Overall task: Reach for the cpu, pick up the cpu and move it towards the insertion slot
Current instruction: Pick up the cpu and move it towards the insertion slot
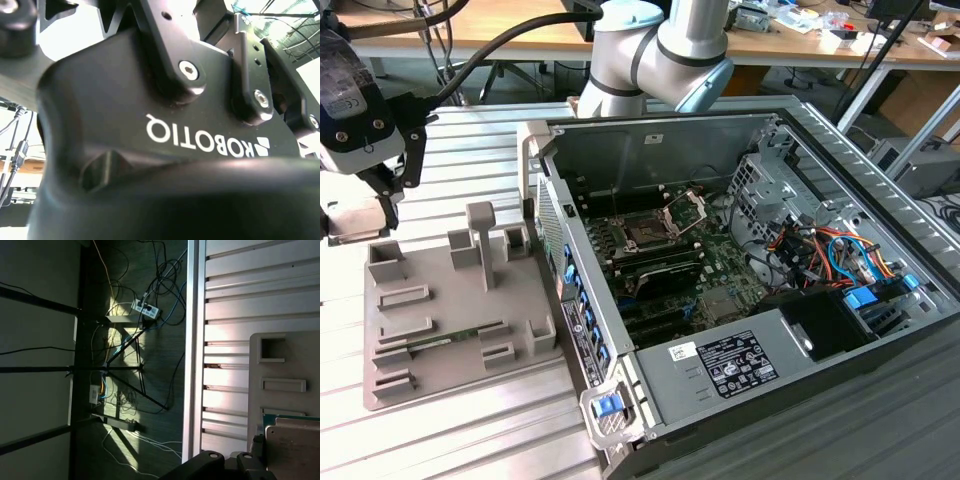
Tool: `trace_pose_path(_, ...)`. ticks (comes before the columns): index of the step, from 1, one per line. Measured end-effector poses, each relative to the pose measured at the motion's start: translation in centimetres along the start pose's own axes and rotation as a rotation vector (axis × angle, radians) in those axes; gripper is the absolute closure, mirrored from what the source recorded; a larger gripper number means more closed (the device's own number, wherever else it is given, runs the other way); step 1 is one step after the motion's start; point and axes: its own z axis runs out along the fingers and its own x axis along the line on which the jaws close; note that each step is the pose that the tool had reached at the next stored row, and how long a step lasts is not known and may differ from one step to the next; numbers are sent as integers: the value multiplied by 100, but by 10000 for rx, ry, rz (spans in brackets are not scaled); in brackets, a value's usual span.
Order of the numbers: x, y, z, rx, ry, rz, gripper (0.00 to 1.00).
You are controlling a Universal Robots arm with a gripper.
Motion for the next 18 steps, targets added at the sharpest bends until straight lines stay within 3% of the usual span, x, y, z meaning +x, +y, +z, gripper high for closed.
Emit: trace_pose_path(18,-1,0,-47,0,0,0,45)
